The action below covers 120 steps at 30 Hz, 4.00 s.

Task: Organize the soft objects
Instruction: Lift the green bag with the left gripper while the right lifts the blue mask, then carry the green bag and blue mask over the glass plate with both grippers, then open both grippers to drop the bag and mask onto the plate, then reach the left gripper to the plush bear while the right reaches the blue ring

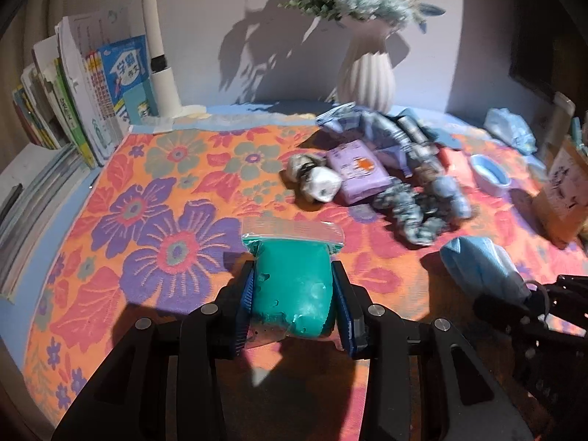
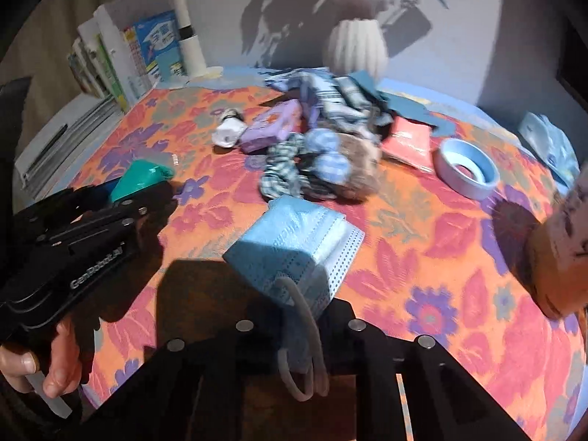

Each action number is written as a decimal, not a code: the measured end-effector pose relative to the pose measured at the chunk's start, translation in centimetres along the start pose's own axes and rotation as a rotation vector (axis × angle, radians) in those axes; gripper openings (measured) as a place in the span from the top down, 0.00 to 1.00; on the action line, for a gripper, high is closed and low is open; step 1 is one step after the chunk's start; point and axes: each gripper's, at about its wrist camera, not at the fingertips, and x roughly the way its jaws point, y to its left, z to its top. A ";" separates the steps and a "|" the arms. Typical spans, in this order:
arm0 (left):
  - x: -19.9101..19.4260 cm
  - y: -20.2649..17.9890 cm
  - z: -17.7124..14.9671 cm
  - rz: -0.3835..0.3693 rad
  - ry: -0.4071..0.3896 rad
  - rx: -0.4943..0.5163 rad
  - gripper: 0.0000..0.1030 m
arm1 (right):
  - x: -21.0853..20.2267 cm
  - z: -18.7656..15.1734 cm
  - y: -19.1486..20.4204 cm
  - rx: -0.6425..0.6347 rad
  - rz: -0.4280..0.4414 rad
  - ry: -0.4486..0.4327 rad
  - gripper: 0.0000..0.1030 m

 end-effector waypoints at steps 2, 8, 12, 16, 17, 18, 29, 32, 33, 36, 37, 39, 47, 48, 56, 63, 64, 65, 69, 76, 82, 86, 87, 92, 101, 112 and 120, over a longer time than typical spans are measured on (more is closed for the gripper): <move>-0.8 -0.5 0.1 -0.023 -0.014 -0.010 0.65 | -1.3 -0.2 -0.7 0.016 -0.031 -0.021 0.85; -4.0 -2.9 1.7 -0.066 -0.082 0.017 0.65 | -5.9 -0.4 -2.6 0.050 -0.109 -0.100 0.85; -6.3 -5.4 2.9 -0.092 -0.138 0.054 0.65 | -8.5 -0.9 -3.6 0.059 -0.148 -0.147 0.85; -7.9 -8.0 3.6 -0.128 -0.170 0.087 0.65 | -10.8 -1.8 -4.9 0.071 -0.177 -0.179 0.85; -8.2 -8.7 3.7 -0.134 -0.176 0.095 0.65 | -11.2 -1.9 -5.1 0.075 -0.180 -0.183 0.85; -8.7 -9.6 3.9 -0.146 -0.182 0.108 0.65 | -11.7 -2.2 -5.6 0.083 -0.185 -0.189 0.85; -12.7 -18.4 5.2 -0.285 -0.236 0.219 0.65 | -18.5 -4.7 -12.8 0.230 -0.269 -0.282 0.85; -13.9 -21.1 5.3 -0.341 -0.245 0.247 0.65 | -20.6 -5.6 -15.6 0.293 -0.298 -0.312 0.85; -14.2 -22.1 5.3 -0.361 -0.247 0.260 0.65 | -21.4 -6.0 -16.6 0.317 -0.309 -0.321 0.85; -14.9 -25.0 5.8 -0.450 -0.233 0.292 0.66 | -23.0 -6.9 -19.6 0.386 -0.341 -0.341 0.85; -15.1 -25.8 6.0 -0.487 -0.226 0.297 0.66 | -23.5 -7.3 -20.9 0.418 -0.347 -0.346 0.85; -15.5 -28.1 6.6 -0.544 -0.219 0.317 0.66 | -24.0 -8.0 -23.1 0.469 -0.352 -0.353 0.85; -15.4 -36.3 9.6 -0.599 -0.176 0.369 0.65 | -24.8 -8.0 -30.5 0.598 -0.368 -0.375 0.85; -15.0 -37.2 9.9 -0.596 -0.165 0.373 0.65 | -24.7 -7.5 -31.6 0.610 -0.366 -0.375 0.85; -9.9 -41.3 12.2 -0.582 -0.083 0.361 0.65 | -21.7 -4.6 -38.1 0.667 -0.300 -0.331 0.85; -6.5 -42.4 14.0 -0.570 -0.046 0.326 0.54 | -18.1 -2.2 -41.4 0.692 -0.160 -0.278 0.61; -6.2 -42.4 14.2 -0.569 -0.043 0.322 0.47 | -17.9 -2.2 -41.5 0.693 -0.145 -0.283 0.52; -6.0 -42.4 14.3 -0.568 -0.038 0.317 0.34 | -17.8 -2.2 -41.6 0.692 -0.132 -0.289 0.41; -6.5 -42.0 14.3 -0.582 -0.064 0.301 0.28 | -18.4 -3.0 -41.5 0.692 -0.135 -0.304 0.39; -10.4 -40.4 13.4 -0.589 -0.139 0.333 0.27 | -20.3 -4.4 -39.9 0.672 -0.162 -0.314 0.39; -13.3 -36.6 12.1 -0.573 -0.173 0.307 0.27 | -20.8 -5.7 -36.4 0.638 -0.172 -0.282 0.39; -14.2 -32.8 10.7 -0.541 -0.173 0.269 0.27 | -20.9 -6.8 -33.8 0.615 -0.162 -0.267 0.39; -14.3 -31.6 10.4 -0.521 -0.173 0.257 0.27 | -20.9 -7.0 -33.3 0.607 -0.160 -0.262 0.39; -14.2 -25.5 9.4 -0.425 -0.157 0.189 0.27 | -20.3 -7.6 -29.8 0.500 -0.179 -0.199 0.37; -13.8 -12.8 8.2 -0.264 -0.171 0.024 0.27 | -18.4 -5.7 -19.8 0.215 -0.115 -0.139 0.33; -11.7 -2.9 6.2 -0.152 -0.151 -0.090 0.27 | -13.1 -2.2 -10.0 0.015 -0.068 -0.091 0.27; -7.4 -3.4 4.7 -0.241 -0.061 -0.031 0.27 | -8.8 -0.7 -8.6 0.085 -0.042 -0.037 0.27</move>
